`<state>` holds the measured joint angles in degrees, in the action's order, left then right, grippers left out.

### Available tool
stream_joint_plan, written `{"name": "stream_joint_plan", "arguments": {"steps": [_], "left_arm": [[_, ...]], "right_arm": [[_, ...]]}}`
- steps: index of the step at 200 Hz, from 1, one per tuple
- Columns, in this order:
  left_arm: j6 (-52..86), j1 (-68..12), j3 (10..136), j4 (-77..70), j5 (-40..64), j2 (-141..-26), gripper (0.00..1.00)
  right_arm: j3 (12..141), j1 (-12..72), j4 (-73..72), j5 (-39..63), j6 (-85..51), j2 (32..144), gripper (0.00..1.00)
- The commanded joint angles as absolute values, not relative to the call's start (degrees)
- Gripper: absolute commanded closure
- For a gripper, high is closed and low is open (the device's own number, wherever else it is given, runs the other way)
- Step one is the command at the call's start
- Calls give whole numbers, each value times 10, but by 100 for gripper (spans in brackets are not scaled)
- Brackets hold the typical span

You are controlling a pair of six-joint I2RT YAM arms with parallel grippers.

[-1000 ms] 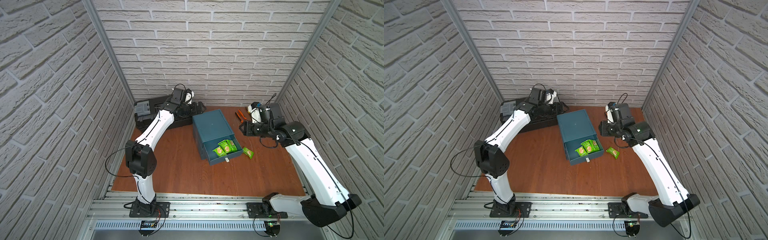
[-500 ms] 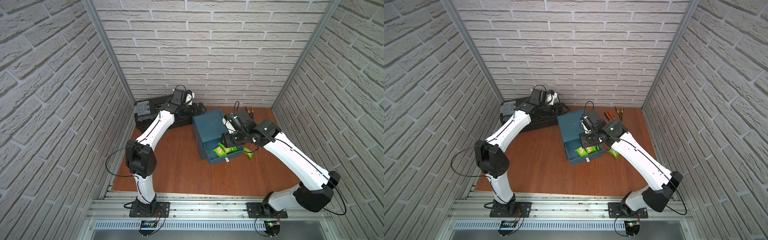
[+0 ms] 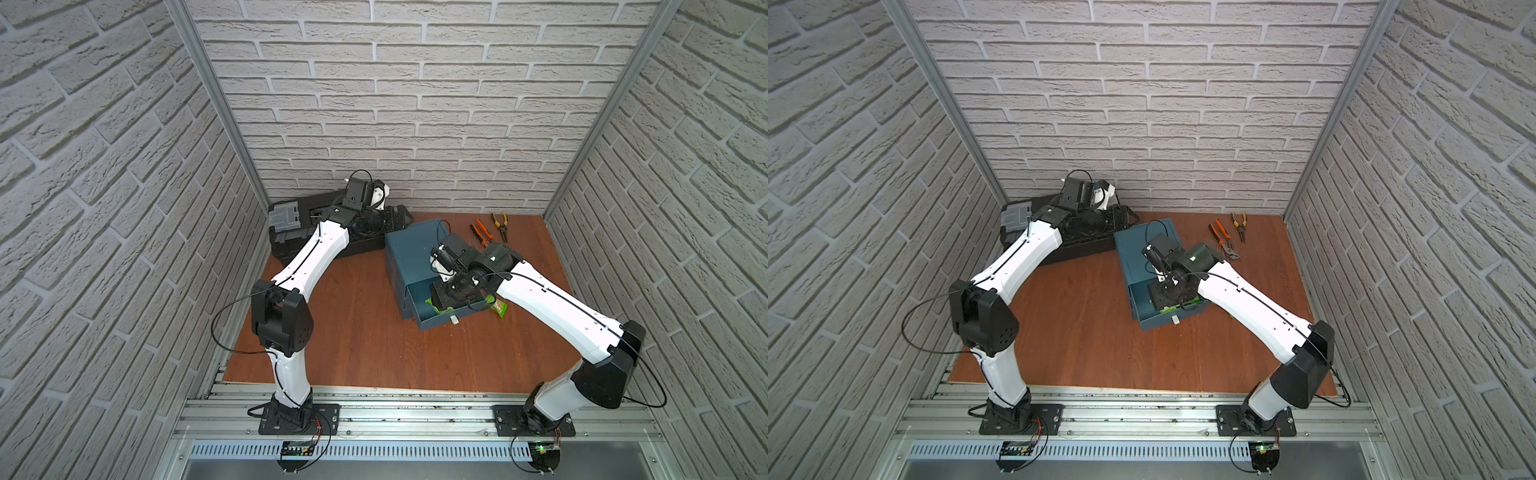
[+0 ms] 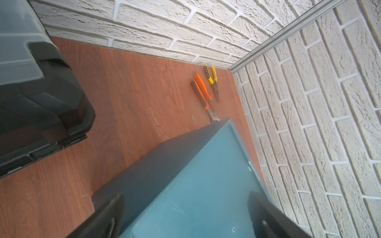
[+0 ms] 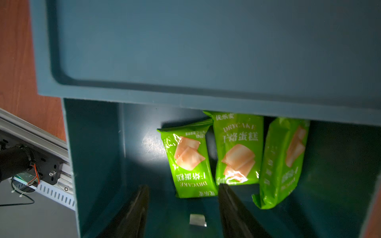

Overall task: Take the cookies out of the drawer
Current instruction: Pick up the cookie from the drawer.

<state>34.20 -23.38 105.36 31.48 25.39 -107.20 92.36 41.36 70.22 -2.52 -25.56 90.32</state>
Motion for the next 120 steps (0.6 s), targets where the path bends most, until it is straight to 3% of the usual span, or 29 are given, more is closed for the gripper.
{"name": "stream_joint_plan", "arguments": {"steps": [1,53,120], "left_arm": [[338,-241,1059,295,272,-1075,1],[340,-241,1059,292,273,-1076,2],[340,-242,1060,291,273,-1078,2]], "right_arm": [[932,417,700,-13,-245,915,39],[931,417,698,-27,-215,946,32],[921,424,683,-31,-205,971,31]]}}
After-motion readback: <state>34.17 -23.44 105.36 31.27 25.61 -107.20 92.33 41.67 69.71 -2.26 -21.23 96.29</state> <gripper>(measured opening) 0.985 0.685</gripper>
